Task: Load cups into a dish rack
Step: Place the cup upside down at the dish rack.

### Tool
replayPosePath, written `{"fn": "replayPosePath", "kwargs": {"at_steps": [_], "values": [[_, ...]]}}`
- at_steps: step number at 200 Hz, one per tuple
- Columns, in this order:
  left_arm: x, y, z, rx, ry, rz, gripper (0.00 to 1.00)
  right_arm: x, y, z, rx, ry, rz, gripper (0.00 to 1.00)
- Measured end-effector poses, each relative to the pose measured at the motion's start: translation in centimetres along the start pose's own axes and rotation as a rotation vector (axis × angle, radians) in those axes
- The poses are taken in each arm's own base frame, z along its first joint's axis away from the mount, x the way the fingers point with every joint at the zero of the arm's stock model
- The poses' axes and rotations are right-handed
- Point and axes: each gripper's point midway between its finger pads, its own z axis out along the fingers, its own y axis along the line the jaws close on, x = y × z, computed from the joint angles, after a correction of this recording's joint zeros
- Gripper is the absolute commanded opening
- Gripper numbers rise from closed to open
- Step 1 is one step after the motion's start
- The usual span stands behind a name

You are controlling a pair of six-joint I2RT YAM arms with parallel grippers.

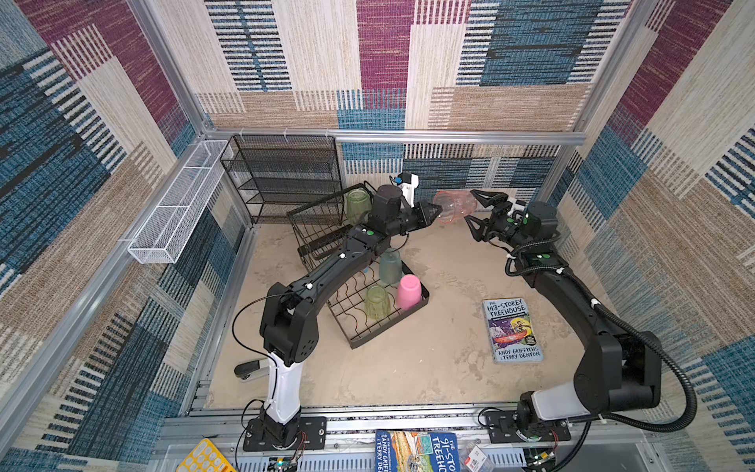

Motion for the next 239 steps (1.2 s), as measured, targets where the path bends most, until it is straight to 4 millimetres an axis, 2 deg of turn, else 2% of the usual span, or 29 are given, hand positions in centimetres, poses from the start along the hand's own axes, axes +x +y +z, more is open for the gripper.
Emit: {"fn": "replayPosePath", "kwargs": {"at_steps": [44, 138, 194, 217, 239], "values": [[-0.1, -0.6, 0.3, 0.036, -0.006, 0.002, 0.00, 0.0, 0.2, 0.0, -0.005, 0.000, 0.002, 0.87], [1.4, -0.5, 1.6, 0.044, 0.023, -0.007, 0.00, 0.0, -0.6, 1.0, 0.013, 0.011, 0.018, 0.86], [1.8, -0.5, 2.3, 0.051, 0.033, -0.006, 0.00, -0.3, -0.5, 1.0, 0.010, -0.009, 0.017, 0.63], [1.8, -0.5, 2.3, 0.052, 0.032, -0.005, 0.07, -0.4, -0.4, 1.0, 0.009, -0.015, 0.012, 0.60], [1.9, -0.6, 2.3, 0.053, 0.034, -0.005, 0.24, -0.4, -0.4, 0.9, 0.008, -0.022, -0.008, 0.57]]}}
